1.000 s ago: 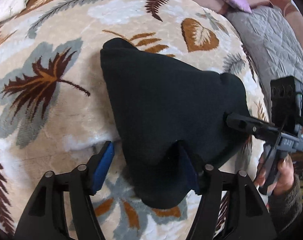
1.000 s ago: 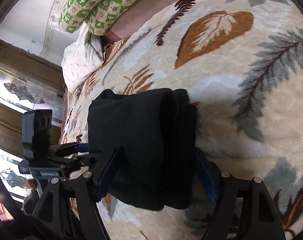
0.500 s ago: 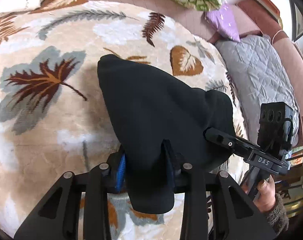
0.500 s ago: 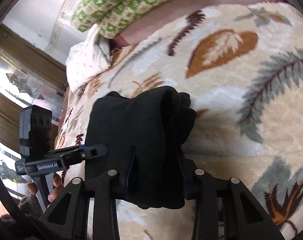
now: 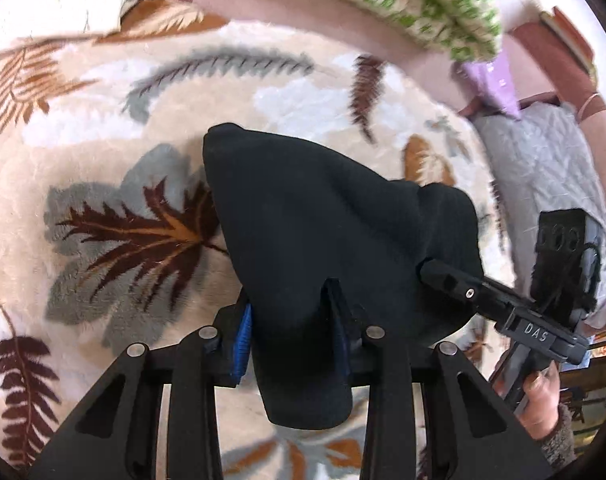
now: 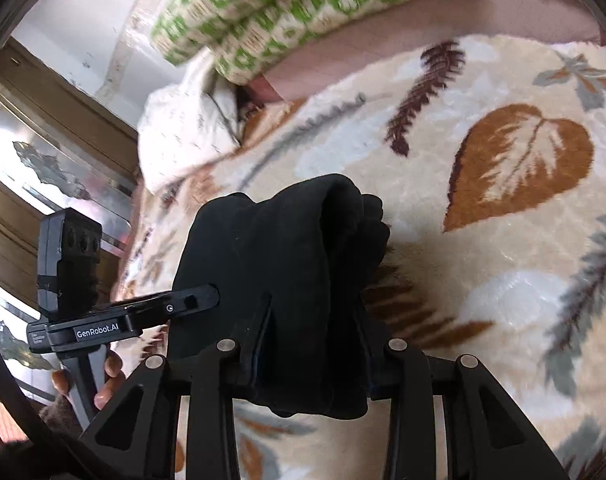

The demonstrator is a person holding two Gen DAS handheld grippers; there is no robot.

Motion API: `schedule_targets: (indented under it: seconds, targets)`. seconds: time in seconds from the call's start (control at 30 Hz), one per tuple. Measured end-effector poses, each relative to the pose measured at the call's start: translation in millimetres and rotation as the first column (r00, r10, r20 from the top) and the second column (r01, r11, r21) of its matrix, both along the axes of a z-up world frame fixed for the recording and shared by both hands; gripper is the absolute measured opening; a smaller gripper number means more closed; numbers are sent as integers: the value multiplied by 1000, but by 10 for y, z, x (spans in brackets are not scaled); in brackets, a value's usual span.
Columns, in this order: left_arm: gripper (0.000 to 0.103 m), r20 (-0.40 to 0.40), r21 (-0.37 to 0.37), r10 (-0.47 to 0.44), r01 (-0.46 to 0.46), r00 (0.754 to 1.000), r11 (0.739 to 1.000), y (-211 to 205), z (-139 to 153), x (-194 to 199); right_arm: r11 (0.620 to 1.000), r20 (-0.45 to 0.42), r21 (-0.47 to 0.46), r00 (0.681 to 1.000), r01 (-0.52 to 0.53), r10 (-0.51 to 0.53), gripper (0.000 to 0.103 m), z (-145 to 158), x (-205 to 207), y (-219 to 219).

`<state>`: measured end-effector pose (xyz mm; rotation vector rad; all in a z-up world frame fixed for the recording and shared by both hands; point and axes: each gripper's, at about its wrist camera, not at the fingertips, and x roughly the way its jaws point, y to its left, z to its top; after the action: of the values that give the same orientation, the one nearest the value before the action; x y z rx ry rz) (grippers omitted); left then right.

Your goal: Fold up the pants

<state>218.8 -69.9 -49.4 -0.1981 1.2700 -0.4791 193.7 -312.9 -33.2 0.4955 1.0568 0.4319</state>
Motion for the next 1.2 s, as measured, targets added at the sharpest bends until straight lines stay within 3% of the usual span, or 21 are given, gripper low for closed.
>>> schedule_targets:
  seconds: [0.1,0.23,0.4,0.5,0.6,0.73,0.8,0.87,1.03,1.2]
  targets:
    - [37,7,16,-24,24,1000,1000,12,-80,8,1000,-21,-18,1000,7,-7,39,-159,80,9]
    - [72,57,93,-45,39,997,995,39,-138,-26,999,-33,-34,999,32,-33,61,-284,88,-66]
    - [74,14,42,-20,19,1000,999,134,-177,59,989,-67,109,993,100,-93,61,-450,28,-292]
    - [74,0,69,2,-2,1000,998,140,-122,69,987,-75,113,991,117,-108,62,-353,-7,-316]
    - [74,27,110,33,-36,999,993,179,-9,-14,986,-32,56,988,154,-152,64,-95,-131,-376]
    - [74,87,167,92,-106,992,980,241,167,-184,974,67,-86,977,208,-203,64,426,-416,-371]
    - [74,116,192,127,-148,985,970,289,247,-307,964,108,-157,974,216,-201,70,637,-567,-279]
    - [74,143,208,158,-186,977,960,346,304,-472,940,152,-255,969,229,-194,86,833,-765,-81]
    - [74,204,179,247,-284,947,942,526,323,-937,871,234,-401,951,284,-203,97,967,-1254,360]
    - [74,287,147,308,-360,907,921,668,288,-1356,846,248,-424,940,322,-234,99,849,-1641,614]
